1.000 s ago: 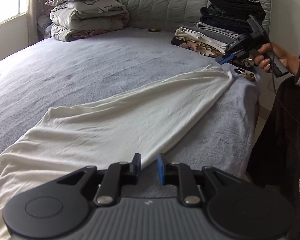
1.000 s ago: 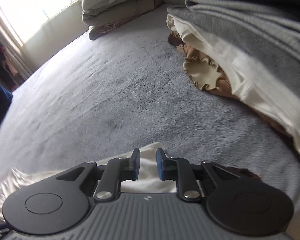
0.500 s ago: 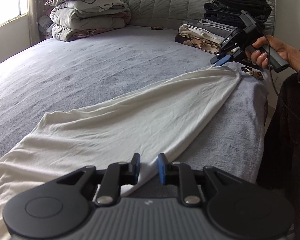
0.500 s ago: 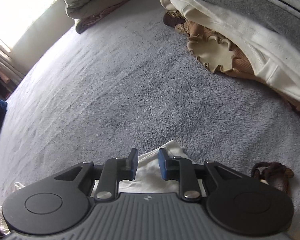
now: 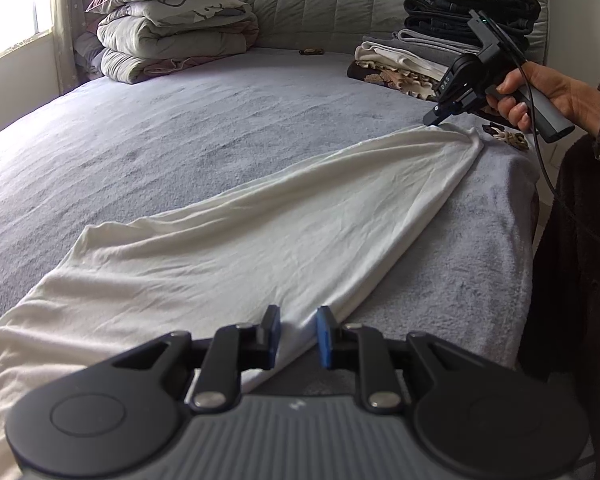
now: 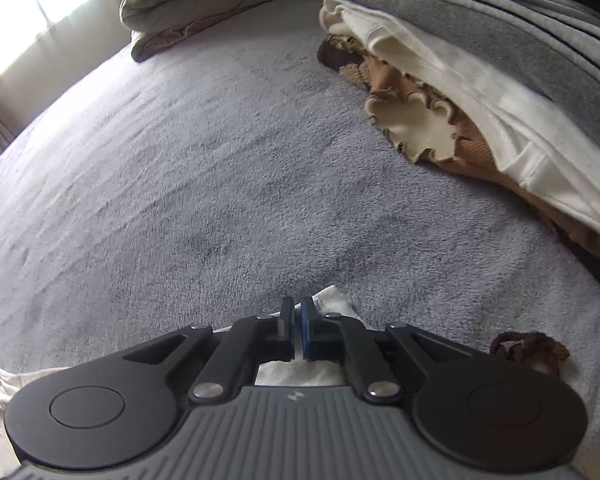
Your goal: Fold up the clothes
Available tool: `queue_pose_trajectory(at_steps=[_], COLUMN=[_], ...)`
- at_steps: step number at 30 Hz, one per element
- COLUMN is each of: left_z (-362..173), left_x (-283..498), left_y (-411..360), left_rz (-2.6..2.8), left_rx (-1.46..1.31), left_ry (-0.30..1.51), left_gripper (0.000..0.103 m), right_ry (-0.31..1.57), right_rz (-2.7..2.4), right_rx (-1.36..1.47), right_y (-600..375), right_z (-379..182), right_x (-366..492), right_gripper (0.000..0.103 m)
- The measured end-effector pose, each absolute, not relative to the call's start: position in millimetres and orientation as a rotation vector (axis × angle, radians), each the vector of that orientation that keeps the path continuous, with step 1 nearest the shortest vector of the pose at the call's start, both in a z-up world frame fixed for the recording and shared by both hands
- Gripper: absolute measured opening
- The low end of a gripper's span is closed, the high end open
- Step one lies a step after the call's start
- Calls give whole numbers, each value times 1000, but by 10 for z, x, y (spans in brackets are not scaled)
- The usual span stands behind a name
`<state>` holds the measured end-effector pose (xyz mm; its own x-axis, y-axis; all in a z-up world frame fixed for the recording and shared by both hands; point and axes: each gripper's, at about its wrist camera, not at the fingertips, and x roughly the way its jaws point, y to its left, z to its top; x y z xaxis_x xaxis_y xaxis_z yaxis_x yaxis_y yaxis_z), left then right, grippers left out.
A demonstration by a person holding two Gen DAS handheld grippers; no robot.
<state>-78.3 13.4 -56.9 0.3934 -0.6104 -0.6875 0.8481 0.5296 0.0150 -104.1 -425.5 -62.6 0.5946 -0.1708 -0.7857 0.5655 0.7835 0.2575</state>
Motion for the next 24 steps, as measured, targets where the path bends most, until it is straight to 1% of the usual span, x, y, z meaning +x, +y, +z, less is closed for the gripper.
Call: queue_pose_trajectory(at_steps=[5,13,17,18,19,20,21,22,24], left_z=[-570,-579,-576,-573,-571,-568,-566,-564,-559], left_x=[-786,-788,-789,-789,-789,-789,-788,-789,-792], left_y=[128,130,130,134,138,142,147,151,156], left_rz=[-954,-953,-953,-953,-953,-953,-953,-953,-953], left_rx=[396,399,400,399,398,397,396,395,396], left_ry=[683,681,680,680,679,678,678,677,676], left_gripper=[21,21,21,21,21,21,21,21,21], right_ry=[782,771,765,754,746,737,729,723,724], right_rz=[-473,-498,-486,-485,-481,-477,-473,-473,-477], right_rx=[515,502,506,510,513,515,518,517,499], right_y=[-4314,-4337,-4359,-4374,-4393,-4413,-4432,-4447,-4462], right_z=[-559,-562,-532,-512,-497,-482,-466,-456,-457], right_x=[-1146,-1094,-1092,-1117,-1142,-1166,-1191,-1217,-1259], right_gripper=[3,3,5,7,14,19,28,31,32])
